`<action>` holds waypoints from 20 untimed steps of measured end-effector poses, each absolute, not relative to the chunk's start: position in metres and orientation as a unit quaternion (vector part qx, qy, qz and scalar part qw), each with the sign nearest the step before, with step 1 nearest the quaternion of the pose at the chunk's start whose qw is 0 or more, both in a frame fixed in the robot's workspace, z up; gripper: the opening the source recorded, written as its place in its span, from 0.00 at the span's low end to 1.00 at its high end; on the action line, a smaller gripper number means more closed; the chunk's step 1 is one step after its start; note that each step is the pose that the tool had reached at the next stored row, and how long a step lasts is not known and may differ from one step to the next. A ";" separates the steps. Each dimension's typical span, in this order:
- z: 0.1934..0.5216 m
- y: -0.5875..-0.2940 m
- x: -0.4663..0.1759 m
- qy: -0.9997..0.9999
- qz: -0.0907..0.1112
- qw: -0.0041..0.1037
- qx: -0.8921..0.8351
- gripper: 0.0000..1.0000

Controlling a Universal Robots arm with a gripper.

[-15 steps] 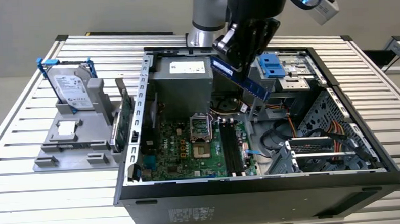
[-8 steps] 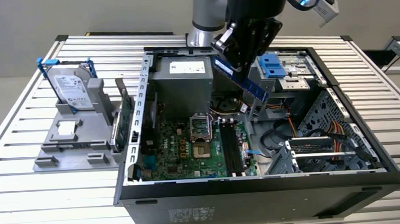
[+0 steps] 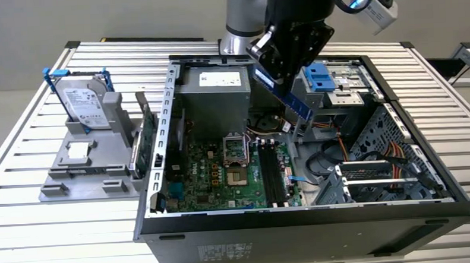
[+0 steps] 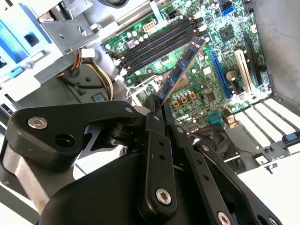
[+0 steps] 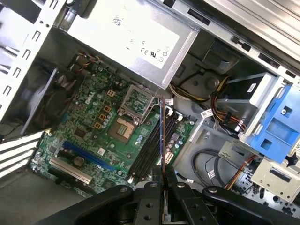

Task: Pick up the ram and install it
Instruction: 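Pick up the ram and move it above insertion slot, then insert the ram into the slot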

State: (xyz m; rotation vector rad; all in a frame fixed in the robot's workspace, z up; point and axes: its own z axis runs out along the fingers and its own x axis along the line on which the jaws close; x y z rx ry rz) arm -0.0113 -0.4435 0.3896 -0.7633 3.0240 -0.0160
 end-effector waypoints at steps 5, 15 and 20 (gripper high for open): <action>0.390 -0.443 -0.011 0.975 -0.005 0.011 -0.220 0.00; 0.390 -0.444 -0.011 0.985 -0.006 0.011 -0.169 0.00; 0.390 -0.444 -0.011 0.990 -0.006 0.011 -0.143 0.00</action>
